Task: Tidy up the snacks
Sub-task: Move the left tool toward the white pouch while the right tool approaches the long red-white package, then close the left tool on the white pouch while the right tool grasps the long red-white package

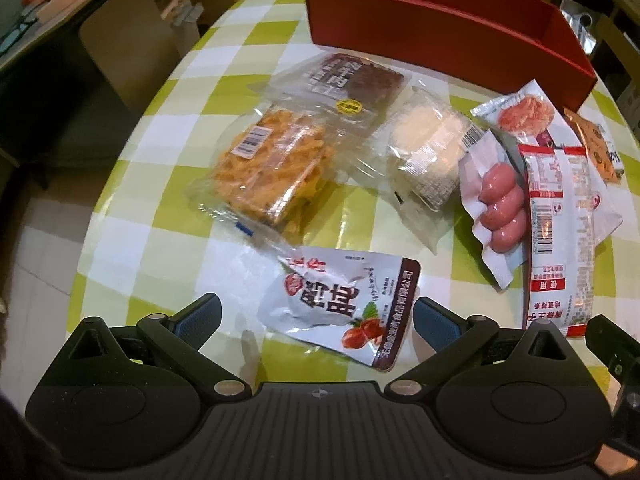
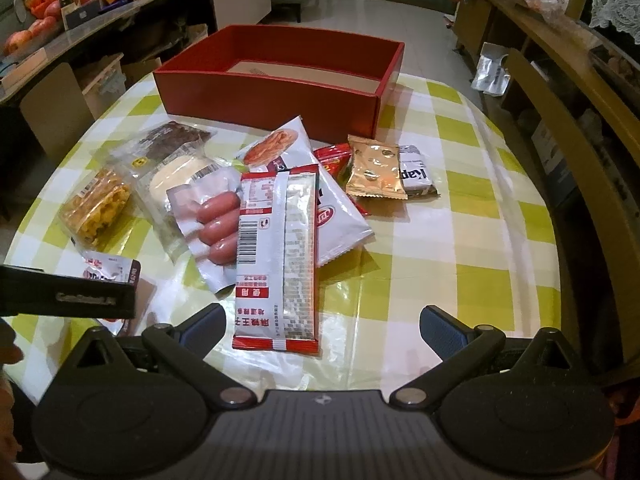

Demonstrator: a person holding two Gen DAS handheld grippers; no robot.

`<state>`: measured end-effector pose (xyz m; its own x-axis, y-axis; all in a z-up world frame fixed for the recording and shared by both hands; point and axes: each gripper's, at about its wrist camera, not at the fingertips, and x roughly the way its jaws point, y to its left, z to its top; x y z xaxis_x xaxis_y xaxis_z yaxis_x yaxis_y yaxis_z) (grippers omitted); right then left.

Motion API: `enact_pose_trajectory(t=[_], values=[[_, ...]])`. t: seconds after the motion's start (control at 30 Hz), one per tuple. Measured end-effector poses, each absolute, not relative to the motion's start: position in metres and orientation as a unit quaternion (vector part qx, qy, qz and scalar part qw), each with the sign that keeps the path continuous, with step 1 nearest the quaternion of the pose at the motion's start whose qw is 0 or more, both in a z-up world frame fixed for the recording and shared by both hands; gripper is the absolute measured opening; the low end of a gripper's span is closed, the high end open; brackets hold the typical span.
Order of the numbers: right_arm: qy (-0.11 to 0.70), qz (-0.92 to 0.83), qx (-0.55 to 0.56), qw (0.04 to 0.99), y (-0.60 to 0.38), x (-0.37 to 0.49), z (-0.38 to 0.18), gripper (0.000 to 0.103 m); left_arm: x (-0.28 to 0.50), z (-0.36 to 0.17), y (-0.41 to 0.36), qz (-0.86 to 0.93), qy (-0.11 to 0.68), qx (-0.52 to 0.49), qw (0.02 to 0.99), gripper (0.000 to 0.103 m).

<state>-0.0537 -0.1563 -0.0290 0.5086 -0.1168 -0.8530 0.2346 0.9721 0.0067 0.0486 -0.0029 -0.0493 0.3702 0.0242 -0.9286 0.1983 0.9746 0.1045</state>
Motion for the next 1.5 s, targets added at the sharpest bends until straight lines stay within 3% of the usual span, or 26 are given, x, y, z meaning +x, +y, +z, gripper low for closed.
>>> enact_pose_trajectory(t=[1.03, 1.33, 1.5], values=[[0.502, -0.089, 0.066, 0.858, -0.156, -0.04, -0.04, 0.103, 0.047, -0.072, -0.019, -0.07, 0.562, 0.143, 0.812, 0.103], [0.501, -0.09, 0.08, 0.857, -0.162, -0.036, -0.038, 0.103, 0.061, -0.078, 0.005, -0.092, 0.592, 0.07, 0.798, 0.103], [0.493, -0.081, 0.084, 0.862, -0.168, -0.029, -0.032, 0.103, 0.061, -0.079, 0.002, -0.092, 0.588, 0.081, 0.8, 0.103]])
